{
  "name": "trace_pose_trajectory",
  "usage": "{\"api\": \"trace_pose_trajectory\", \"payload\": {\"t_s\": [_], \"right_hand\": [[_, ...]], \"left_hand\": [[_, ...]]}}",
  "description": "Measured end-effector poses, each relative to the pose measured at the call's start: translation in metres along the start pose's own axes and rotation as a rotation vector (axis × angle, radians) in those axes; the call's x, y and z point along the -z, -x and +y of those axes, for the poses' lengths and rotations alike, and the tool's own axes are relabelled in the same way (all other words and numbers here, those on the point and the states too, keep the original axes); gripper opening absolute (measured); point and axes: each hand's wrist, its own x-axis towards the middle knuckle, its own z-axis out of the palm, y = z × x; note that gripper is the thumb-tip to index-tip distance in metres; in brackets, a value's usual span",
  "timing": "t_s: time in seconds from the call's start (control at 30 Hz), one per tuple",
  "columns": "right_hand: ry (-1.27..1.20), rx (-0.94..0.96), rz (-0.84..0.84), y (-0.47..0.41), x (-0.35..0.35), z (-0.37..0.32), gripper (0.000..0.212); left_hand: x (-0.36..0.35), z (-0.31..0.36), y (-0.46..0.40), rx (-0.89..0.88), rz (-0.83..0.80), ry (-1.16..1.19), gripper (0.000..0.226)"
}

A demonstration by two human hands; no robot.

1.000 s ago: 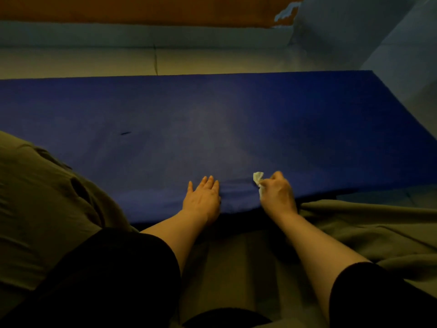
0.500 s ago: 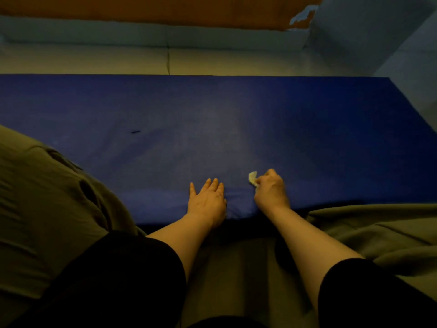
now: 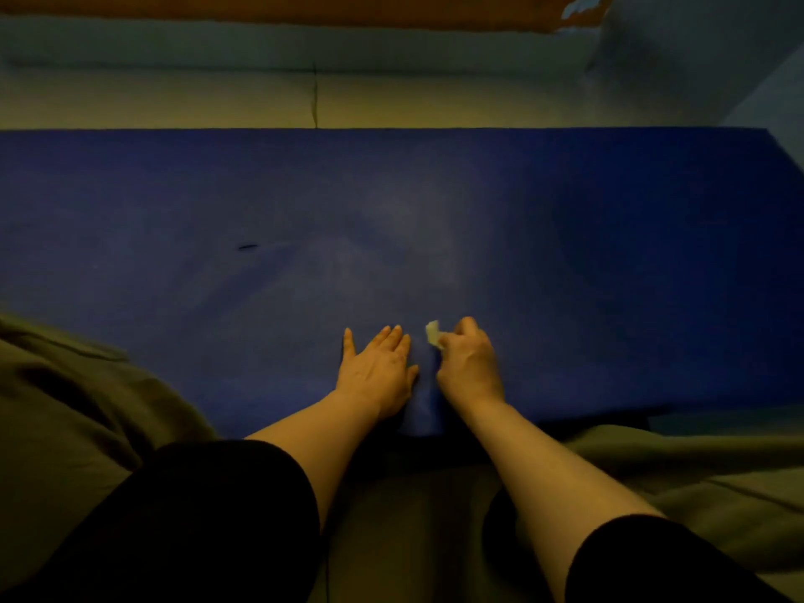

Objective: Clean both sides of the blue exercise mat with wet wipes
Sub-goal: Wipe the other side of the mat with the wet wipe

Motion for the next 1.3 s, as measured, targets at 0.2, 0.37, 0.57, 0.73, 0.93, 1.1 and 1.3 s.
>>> {"api": "trace_pose_trajectory", "payload": {"t_s": [0.2, 0.37, 0.57, 0.73, 0.93, 1.1, 1.3], "right_hand": [[0.027, -0.008, -0.071, -0.032, 0.006, 0.026, 0.016], [0.042, -0.154, 0.084, -0.038, 0.003, 0.020, 0.014], [-0.016, 0.126, -0.077, -0.045, -0.017, 0.004, 0.015], [0.095, -0.207, 0.061, -0.079, -0.001, 0.053, 0.017], [-0.069, 0.177, -0.007, -0.065, -0.038, 0.011, 0.004], [-0.041, -0.052, 0.075, -0.104, -0.023, 0.044, 0.015], [-0.057, 0.138, 0.119, -0.089, -0.040, 0.013, 0.011]], "left_hand": [[0.016, -0.015, -0.026, 0.054, -0.027, 0.004, 0.059], [0.031, -0.018, -0.048, 0.066, -0.058, -0.003, 0.060], [0.035, -0.024, -0.069, 0.116, -0.047, 0.047, 0.062], [0.022, -0.033, -0.077, 0.161, 0.028, 0.115, 0.063], [-0.008, -0.030, -0.078, 0.185, 0.209, 0.030, 0.060], [-0.016, -0.029, -0.080, 0.192, 0.281, 0.026, 0.060], [-0.031, -0.029, -0.084, 0.197, 0.401, 0.004, 0.062]]}}
